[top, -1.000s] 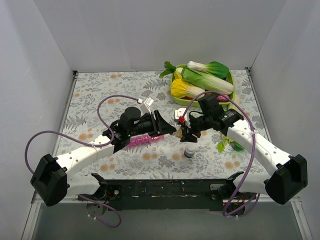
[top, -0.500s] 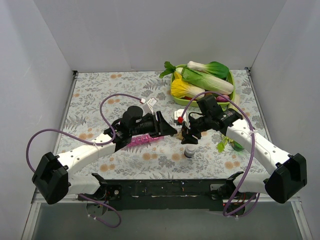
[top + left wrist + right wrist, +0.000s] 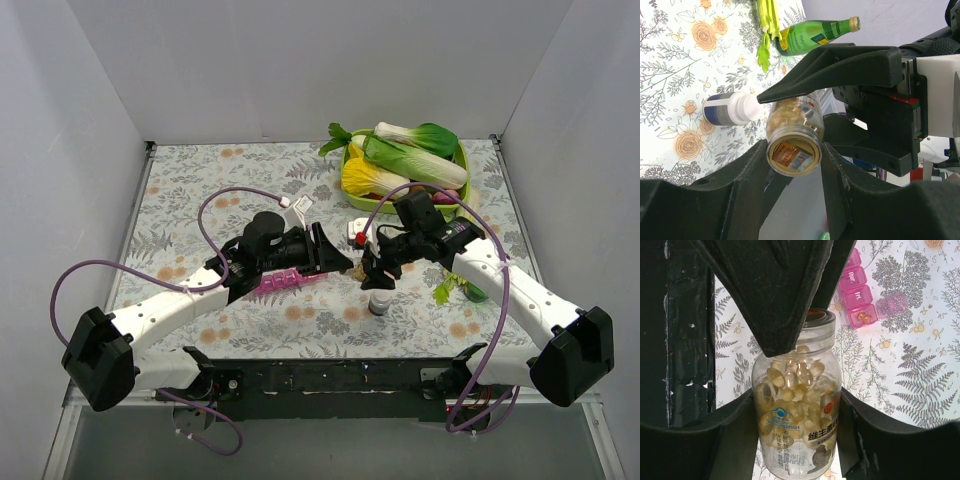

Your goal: Sort the pills into containers

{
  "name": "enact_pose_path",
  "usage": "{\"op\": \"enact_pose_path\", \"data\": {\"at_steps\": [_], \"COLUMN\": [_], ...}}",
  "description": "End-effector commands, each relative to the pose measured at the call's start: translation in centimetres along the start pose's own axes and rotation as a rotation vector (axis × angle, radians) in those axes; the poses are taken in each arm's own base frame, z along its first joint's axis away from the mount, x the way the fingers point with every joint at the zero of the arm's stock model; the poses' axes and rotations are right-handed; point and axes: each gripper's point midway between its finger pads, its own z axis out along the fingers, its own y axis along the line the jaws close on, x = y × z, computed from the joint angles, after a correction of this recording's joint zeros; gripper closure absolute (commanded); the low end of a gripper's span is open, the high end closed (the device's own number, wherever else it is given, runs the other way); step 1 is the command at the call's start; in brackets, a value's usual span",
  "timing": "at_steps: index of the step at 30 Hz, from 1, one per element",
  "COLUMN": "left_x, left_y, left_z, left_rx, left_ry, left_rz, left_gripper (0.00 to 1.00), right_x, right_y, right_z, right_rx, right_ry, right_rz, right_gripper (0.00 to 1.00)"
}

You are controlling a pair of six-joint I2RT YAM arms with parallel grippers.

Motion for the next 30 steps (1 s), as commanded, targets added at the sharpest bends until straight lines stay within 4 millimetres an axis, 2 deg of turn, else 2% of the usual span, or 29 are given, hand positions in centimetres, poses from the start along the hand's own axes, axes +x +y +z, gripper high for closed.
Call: {"op": "enact_pose_path", "data": {"at_steps": [1,8,16,22,25,26,30], "left_x": [-0.4,-0.1,1.9,3.3,3.6,3.5,3.1], "left_y": [-2.6,-2.8,-2.8,-2.1,-2.2,-2.5,-1.9], "left_z": [-0.6,-0.6,-0.9,-1.3,-1.8,-2.1,-2.3], "left_rx": [0.061,0.076,0.106,0.121,0.151,0.176,0.195], "left_ry": [0.001,0.026,0.200,0.332,0.347,0.353,0.350], "left_rz": [0.040,0.081,0.189,0.331,0.405,0.412,0.398], "left_gripper": [0.80,0.81,0.83,0.85,0.85,0.85,0.82], "right_x": [-4.1,-4.5,-4.7,-4.8,-5.3,-5.4,-5.9], "right_y": [-0.3,0.2,1.2,2.9,3.5,4.1,4.4], "right_z": [-0.2,-0.3,-0.1,0.4,0.1,0.1,-0.2], "right_rx": [-0.005,-0.034,-0.099,-0.203,-0.256,-0.294,-0.347], "right_ry": [-0.125,-0.154,-0.180,-0.225,-0.277,-0.302,-0.359], "right_rz": [-0.091,-0.079,-0.057,0.004,0.049,0.066,0.119], "right_gripper": [0.99,0.99,0.99,0.99,0.99,0.99,0.99]}}
